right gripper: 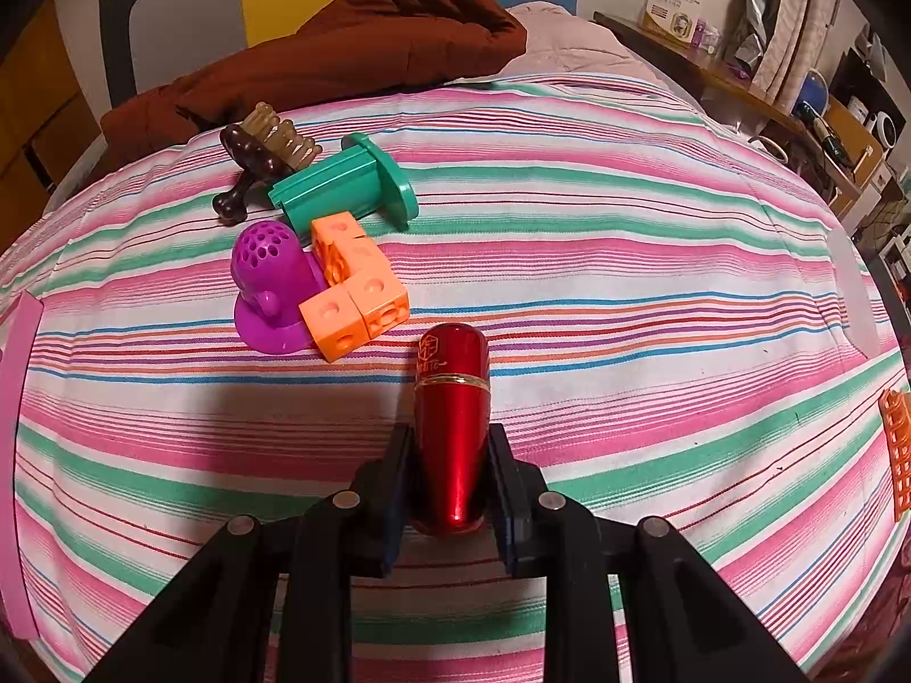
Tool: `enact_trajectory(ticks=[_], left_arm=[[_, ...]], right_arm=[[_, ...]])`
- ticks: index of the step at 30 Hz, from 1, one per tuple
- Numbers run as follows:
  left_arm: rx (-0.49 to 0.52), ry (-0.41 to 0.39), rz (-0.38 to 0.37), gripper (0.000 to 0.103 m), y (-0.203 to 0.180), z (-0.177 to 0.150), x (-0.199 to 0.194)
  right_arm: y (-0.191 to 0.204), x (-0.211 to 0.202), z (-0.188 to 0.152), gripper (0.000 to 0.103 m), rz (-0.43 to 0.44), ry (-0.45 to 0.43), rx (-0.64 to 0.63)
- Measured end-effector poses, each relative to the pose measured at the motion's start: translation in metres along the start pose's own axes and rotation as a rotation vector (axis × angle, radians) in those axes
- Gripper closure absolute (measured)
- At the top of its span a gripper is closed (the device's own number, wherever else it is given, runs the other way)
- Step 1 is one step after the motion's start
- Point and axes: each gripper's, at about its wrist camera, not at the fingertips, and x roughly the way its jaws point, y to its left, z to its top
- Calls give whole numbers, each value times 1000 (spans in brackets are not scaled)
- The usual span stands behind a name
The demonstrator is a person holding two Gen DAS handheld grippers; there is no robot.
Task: Organize rigid objects
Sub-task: 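Carry the red cylinder into the tray and open the right gripper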
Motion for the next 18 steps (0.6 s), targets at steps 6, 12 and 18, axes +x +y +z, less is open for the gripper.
enact_trajectory(ticks=[6, 12, 18], left_arm=[[-8, 27, -24, 13, -2, -20, -4], [22, 17, -23, 12, -6, -25, -7], [26, 9, -40, 12, -4, -31, -11]], right_arm=[[-1, -6, -4, 79, 62, 8, 34], [13, -14, -8, 79, 107, -15, 2], [35, -24, -14, 79, 189, -37, -54]])
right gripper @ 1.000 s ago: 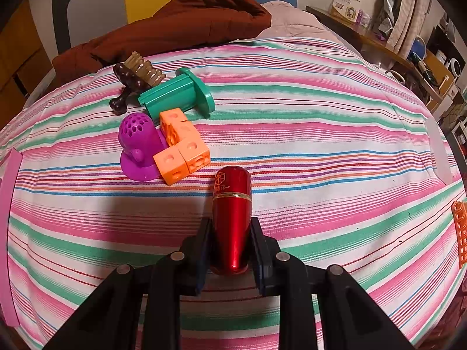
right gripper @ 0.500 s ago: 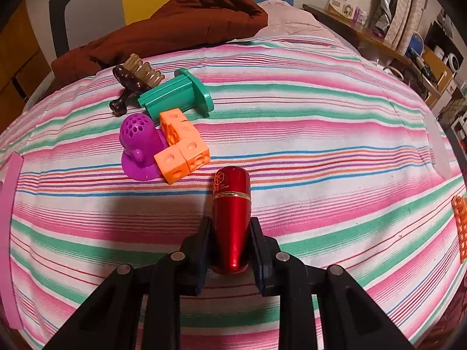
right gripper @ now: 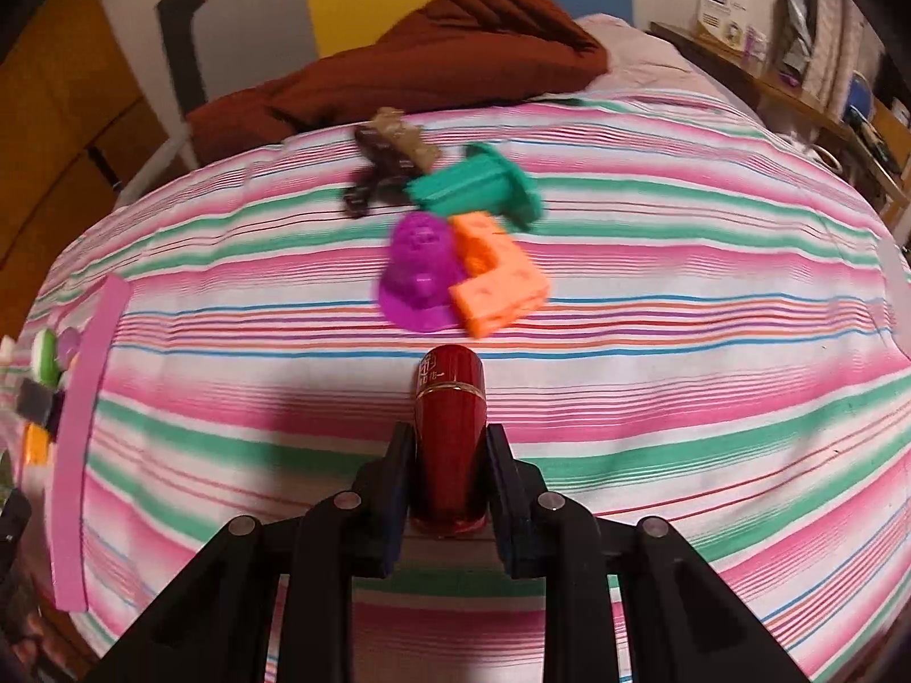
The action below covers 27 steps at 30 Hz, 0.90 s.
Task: Organize rigid objects
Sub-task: 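Carry the red cylinder into the tray and open the right gripper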
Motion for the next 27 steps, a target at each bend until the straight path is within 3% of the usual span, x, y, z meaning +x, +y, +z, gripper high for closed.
enact_trajectory(ticks=[10, 20, 27], left_arm=[[12, 2, -13, 12, 4, -10, -7], [2, -12, -21, 12, 10, -12, -15], [-24, -25, -28, 12, 21, -14, -22]], right_arm=[[49, -10, -12, 80, 143, -47, -98], [145, -22, -4, 80, 331, -51, -180], [210, -29, 9, 81, 412, -70, -252]])
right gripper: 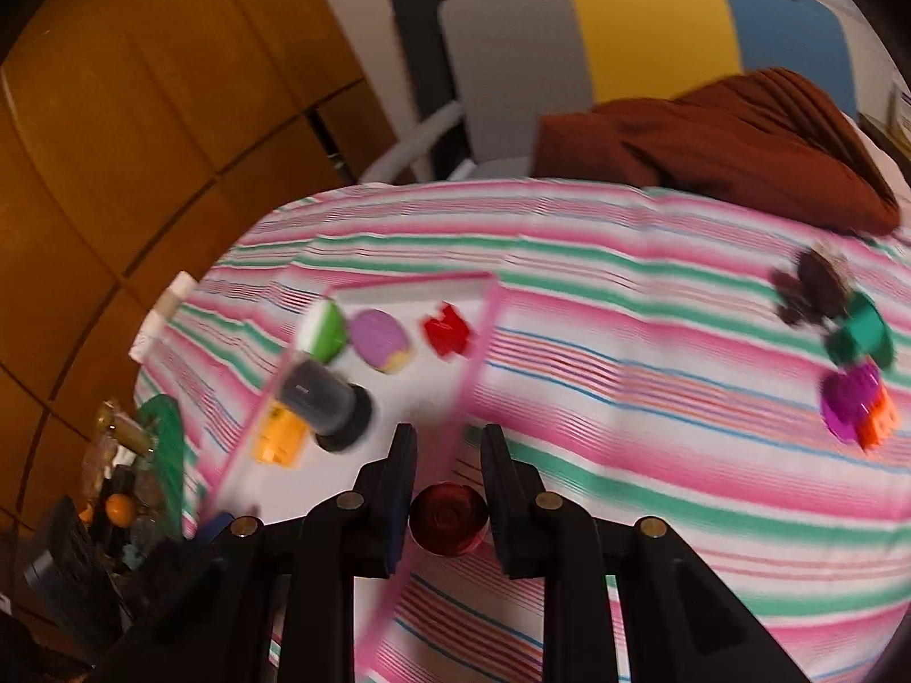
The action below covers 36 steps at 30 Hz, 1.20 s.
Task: Organize rigid objects
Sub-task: 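Carry the red cylinder into the tray and open the right gripper, then move the right gripper to the orange block stack and grasp it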
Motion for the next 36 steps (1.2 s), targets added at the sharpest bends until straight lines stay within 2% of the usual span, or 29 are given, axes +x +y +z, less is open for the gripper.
enact_trajectory(ticks=[6, 8, 13, 16, 20, 26, 30, 36], left_arm=[[-13, 1, 0, 12, 9, 0, -3], [-18, -2, 2, 12, 12, 0, -4], [-36, 4, 7, 11, 20, -2, -5], [-40, 6, 7, 11, 21, -3, -6], [-43, 5, 11, 11, 23, -4, -7], [-60, 18, 14, 11, 25, -6, -3], [-50, 19, 13, 9, 20, -8, -6], [-34, 18, 10, 6, 11, -9, -9]], right_arm=[[31, 30, 21, 81, 35, 36, -23], [40, 43, 24, 86, 40, 58, -42], [53, 76, 30, 86, -28, 122, -106], [49, 86, 35, 85, -77, 119, -105], [47, 79, 37, 85, -54, 95, -76], [54, 61, 21, 83, -98, 78, -174], [45, 48, 16, 79, -88, 65, -146], [25, 25, 6, 79, -130, 26, -116]])
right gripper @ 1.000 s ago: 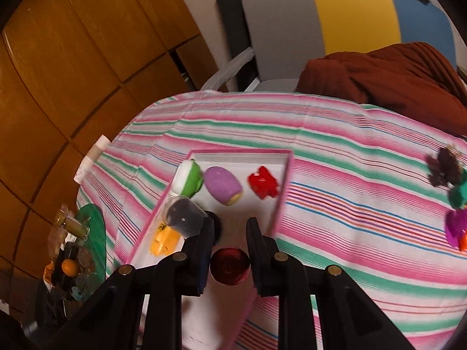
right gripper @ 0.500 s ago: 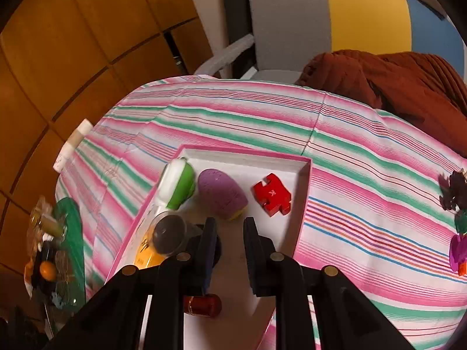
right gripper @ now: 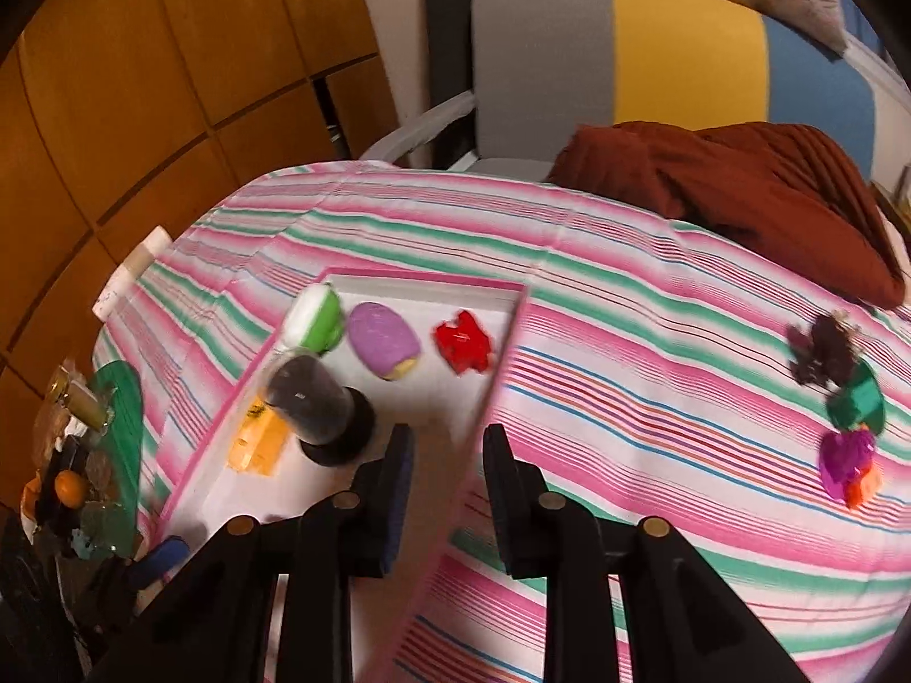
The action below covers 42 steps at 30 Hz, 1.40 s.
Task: Organize rigid objects
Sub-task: 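Move the right gripper to the orange block stack and grasp it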
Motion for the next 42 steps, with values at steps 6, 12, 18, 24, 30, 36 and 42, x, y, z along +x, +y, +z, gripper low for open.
enact_trajectory(ticks=[6, 12, 18, 24, 30, 36, 42], left_arm=[[38, 5, -3, 2, -16, 0, -3], [85, 4, -24, 1, -37, -3, -6], [156, 15, -47, 1, -65, -8, -6], [252, 33, -78, 1, -99, -12, -3], [278, 44, -132, 1, -119, -14, -1], [297, 56, -150, 1, -128, -18, 2], [327, 54, -144, 1, -134, -20, 1]], right_arm=[[-36, -16, -22, 79, -38, 10, 47], [-78, -25, -47, 78, -106, 43, 84], [-125, -32, -73, 74, -153, 82, 153], [-168, -41, -88, 74, -193, 109, 219], [-234, -65, -80, 73, -289, 34, 351], [-286, -68, -63, 73, -358, -61, 443], [-302, -48, -49, 73, -370, -87, 446]])
